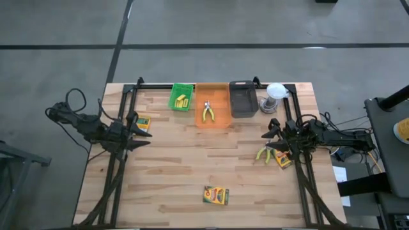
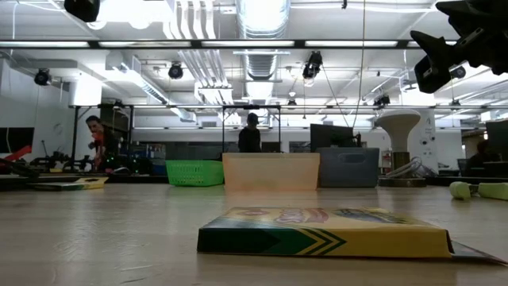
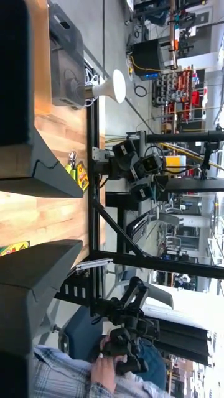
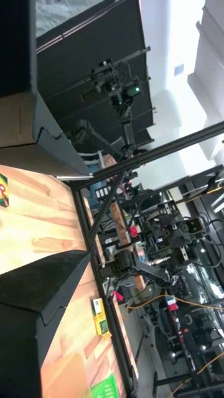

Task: Pick & Place School Supplies
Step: Put the light green hole puncher into the orange bin

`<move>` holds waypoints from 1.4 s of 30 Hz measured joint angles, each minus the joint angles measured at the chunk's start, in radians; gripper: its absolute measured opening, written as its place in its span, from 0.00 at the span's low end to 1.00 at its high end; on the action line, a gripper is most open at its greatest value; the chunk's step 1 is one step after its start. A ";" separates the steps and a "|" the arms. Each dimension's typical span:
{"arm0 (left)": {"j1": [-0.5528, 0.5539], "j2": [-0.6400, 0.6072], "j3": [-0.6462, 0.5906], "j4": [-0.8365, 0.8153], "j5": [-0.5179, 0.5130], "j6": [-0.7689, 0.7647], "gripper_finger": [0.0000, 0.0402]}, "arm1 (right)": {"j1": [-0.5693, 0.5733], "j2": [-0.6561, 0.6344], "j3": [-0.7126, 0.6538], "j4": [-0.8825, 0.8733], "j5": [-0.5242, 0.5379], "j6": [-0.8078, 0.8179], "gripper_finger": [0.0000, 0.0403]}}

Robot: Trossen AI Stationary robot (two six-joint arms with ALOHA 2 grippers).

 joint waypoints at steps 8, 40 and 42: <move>0.000 0.000 0.000 0.000 0.000 0.000 0.31 | 0.000 0.010 0.000 0.000 0.086 -0.118 0.50; 0.000 0.000 0.000 0.000 0.000 0.000 0.31 | 0.000 0.758 0.872 -1.190 0.557 0.730 0.50; 0.000 0.000 0.000 0.000 0.000 0.000 0.31 | 0.000 0.793 0.912 -1.267 0.556 0.843 0.50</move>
